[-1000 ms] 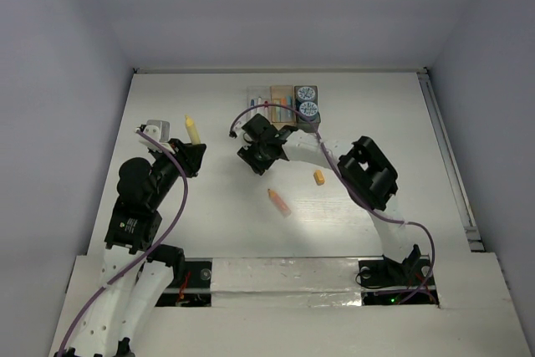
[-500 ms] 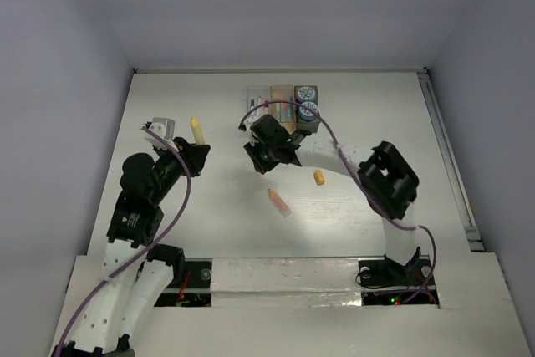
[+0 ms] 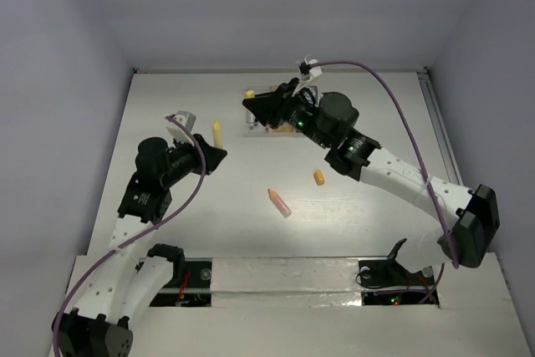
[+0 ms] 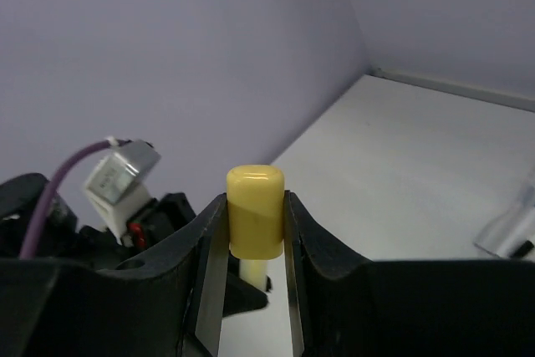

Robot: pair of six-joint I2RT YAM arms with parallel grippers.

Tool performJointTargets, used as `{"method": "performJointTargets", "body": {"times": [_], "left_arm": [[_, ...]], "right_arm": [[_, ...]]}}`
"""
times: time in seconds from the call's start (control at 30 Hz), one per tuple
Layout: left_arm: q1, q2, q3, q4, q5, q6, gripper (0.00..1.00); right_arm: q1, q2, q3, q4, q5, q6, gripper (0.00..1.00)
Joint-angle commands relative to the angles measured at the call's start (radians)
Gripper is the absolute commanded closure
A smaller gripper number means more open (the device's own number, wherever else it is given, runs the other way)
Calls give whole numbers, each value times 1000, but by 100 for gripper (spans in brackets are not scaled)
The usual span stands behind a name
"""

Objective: Sort the stationery into containers
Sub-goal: Close the pen cap on the pen.

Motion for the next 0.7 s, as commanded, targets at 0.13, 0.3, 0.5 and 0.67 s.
{"method": "performJointTargets", "body": {"times": [0.13,0.3,0.5,0.67], "left_arm": [[-30,18,22,76,85,16,100],[-48,12,24,76,71,19,100],[-48,19,27,71,66,21,100],[-48,12,27,71,56,21,100]], "right_arm": [[38,133,73,160,-26,168,100],[72,193,122,174,11,162,100],[92,251,156,172,68,160,100],[101,267,147,177,97,156,100]]}}
